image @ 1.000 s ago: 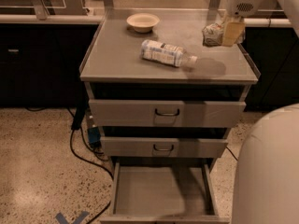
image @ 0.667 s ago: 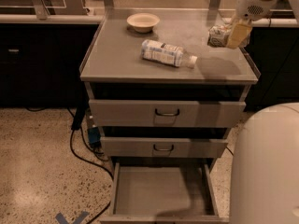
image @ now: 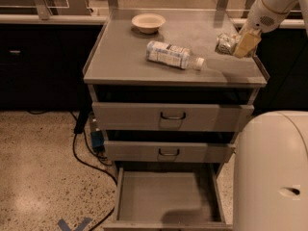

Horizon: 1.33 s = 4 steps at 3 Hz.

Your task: Pick 7up can from bottom drawer and place on counter

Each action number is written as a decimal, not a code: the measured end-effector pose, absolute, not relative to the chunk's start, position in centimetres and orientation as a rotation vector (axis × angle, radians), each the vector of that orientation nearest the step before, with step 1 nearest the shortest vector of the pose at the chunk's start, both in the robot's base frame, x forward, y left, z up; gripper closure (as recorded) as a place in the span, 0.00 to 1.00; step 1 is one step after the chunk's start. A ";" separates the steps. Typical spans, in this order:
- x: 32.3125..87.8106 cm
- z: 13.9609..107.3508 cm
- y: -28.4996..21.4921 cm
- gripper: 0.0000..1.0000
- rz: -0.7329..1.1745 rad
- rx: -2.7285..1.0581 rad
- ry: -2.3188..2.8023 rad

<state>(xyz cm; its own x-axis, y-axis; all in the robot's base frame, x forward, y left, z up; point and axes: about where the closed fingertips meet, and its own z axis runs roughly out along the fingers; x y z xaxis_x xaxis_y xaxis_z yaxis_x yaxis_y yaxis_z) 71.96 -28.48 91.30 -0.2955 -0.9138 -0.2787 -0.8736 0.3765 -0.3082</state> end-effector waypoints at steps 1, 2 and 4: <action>72.2 88.8 -28.6 1.00 -0.082 -1.559 2.271; 72.1 85.9 -28.8 1.00 -0.027 -1.574 2.315; 72.0 84.6 -28.9 0.81 0.004 -1.573 2.331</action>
Offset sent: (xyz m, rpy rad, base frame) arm -0.0142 -0.0125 -0.0674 0.0149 0.2313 0.0032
